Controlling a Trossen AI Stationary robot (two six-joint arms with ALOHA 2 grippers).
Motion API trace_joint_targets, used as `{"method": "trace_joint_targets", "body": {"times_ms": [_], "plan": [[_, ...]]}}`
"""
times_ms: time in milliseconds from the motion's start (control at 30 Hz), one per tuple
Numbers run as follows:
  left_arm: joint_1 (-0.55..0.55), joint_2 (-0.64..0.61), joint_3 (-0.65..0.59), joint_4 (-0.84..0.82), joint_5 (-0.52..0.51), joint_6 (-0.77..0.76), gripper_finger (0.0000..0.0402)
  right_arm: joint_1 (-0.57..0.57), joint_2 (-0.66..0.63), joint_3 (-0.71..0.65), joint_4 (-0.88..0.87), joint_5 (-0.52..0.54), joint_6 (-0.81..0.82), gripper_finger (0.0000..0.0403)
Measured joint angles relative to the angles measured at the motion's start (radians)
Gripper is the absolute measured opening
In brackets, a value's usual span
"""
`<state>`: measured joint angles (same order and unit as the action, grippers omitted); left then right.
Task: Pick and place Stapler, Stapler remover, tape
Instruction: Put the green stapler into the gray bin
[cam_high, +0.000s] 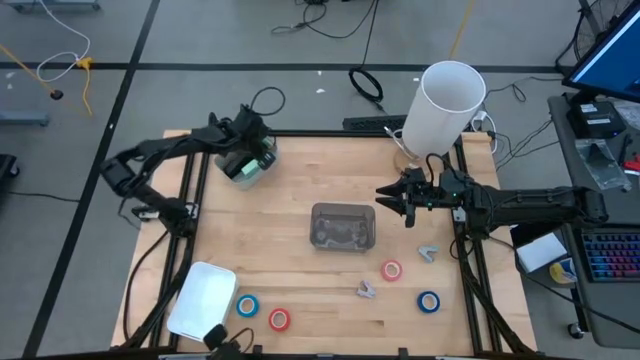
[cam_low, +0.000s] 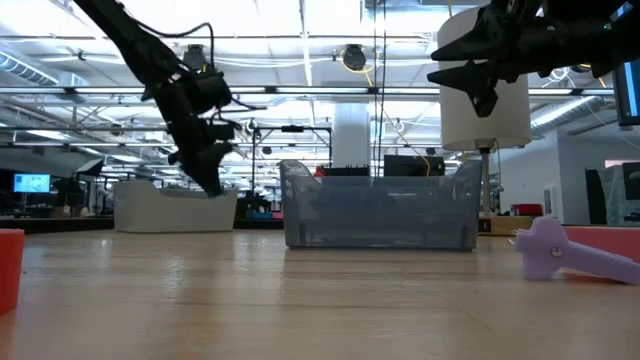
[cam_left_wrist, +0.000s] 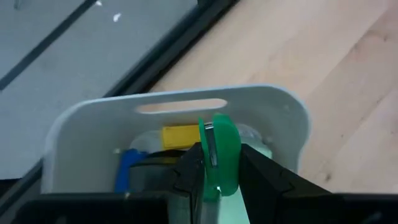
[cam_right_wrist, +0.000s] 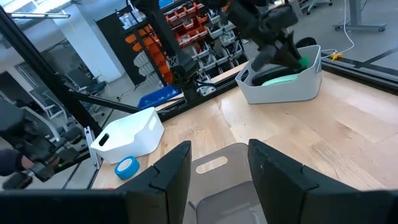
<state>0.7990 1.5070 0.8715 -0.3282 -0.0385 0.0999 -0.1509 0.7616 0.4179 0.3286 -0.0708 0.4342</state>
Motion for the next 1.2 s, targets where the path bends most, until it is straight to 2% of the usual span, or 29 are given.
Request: {"method": "trace_joint_targets", "body": {"times_ms": [267,1200], "plan": [[-0.001,0.075,0.016,0.019,0.002,0.003,0.0088,0.000,0.000,0.000,-0.001,0.000,0.023,0.0155],[-0.002,0.061,0.015,-0.002,0.012,-0.003,0.0088,0.000,0.000,0.000,-0.001,-0.004,0.026,0.0155]]}}
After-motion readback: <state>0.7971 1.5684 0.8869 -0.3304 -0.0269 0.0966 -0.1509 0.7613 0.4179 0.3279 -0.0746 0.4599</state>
